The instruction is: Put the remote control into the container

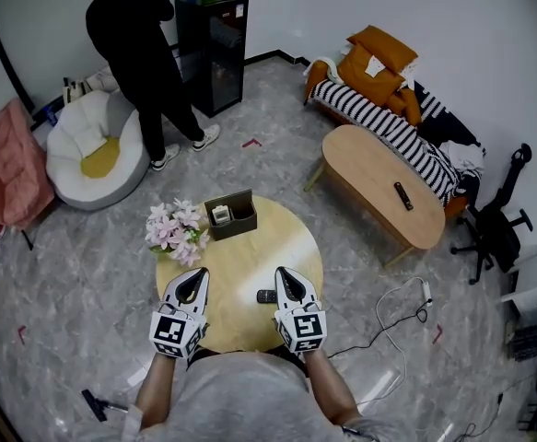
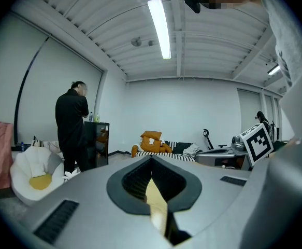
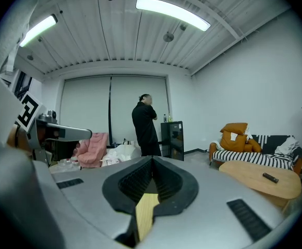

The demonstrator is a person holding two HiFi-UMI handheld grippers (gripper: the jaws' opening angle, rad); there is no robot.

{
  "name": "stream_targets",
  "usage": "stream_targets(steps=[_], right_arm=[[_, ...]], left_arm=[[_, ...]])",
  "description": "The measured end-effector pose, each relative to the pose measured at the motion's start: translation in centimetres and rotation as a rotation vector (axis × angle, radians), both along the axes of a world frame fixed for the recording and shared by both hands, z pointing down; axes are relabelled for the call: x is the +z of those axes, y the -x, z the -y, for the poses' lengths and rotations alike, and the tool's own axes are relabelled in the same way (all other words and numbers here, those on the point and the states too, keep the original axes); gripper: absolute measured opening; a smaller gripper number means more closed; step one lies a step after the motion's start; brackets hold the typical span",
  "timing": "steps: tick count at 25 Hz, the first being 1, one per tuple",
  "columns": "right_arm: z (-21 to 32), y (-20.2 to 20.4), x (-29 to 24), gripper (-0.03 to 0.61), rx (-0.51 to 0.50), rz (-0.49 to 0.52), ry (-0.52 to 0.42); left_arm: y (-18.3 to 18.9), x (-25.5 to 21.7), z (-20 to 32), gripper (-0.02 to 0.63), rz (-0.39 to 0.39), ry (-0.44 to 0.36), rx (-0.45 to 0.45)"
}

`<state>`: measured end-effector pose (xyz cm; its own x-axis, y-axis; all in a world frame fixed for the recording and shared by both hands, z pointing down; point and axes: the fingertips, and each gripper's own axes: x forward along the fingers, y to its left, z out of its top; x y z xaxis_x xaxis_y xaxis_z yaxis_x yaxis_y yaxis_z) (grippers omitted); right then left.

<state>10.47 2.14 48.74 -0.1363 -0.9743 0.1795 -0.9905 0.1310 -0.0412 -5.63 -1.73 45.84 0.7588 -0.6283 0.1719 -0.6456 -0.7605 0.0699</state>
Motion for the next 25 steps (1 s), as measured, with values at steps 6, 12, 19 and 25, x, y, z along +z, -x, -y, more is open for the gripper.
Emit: stream_targets(steps=[6, 12, 19, 25], right_arm=[[-1.2, -1.0, 3.9, 0.009, -0.002, -0.037, 0.092], [-2.0, -1.8, 8.7, 0.009, -0.039, -0.086, 0.205], [-2.7, -2.5, 11.6, 0.009, -0.075, -0.122, 0.277], [-3.1, -2.3, 14.6, 0.011, -0.113, -0.13, 0.355]], left_arm=[[-0.6, 1.8, -0.3, 0.007, 0.024, 0.044, 0.021], [-0.9, 5.0, -0.5, 0.007, 0.047, 0.112, 0.021], [-0.7, 9.0, -1.1, 0.007, 0.093, 0.194, 0.011], [-0.7, 11.8, -1.6, 0.008, 0.109, 0.25, -0.01]])
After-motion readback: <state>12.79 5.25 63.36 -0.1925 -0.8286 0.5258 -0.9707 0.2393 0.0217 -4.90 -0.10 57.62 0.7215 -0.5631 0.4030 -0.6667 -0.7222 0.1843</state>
